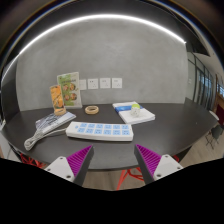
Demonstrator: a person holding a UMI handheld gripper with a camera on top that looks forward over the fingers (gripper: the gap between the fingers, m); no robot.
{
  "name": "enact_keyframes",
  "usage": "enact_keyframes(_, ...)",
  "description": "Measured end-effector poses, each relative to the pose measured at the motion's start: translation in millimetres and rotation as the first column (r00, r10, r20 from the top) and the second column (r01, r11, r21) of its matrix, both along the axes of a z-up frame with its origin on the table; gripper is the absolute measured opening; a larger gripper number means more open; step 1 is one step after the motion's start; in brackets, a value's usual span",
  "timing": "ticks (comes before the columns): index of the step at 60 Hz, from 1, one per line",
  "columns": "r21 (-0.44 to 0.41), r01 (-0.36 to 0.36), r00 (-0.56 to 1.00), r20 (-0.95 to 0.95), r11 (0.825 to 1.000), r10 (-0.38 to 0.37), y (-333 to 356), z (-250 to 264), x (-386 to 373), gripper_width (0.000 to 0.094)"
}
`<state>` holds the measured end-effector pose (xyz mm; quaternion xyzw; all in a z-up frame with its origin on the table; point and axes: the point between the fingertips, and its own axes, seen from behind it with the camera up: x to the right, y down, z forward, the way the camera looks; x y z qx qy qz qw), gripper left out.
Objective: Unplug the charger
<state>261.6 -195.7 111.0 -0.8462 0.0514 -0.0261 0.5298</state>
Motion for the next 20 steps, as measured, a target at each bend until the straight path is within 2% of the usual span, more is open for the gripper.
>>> enact_keyframes(11,0.025,-0.074,0.995,0.066,0.997,0.072,-27.7,4.5,40.3,0.084)
enact_keyframes(20,0.01,-0.071,0.995,0.076,0.997,0.07,-53.8,-7.3,105.6,0.0837)
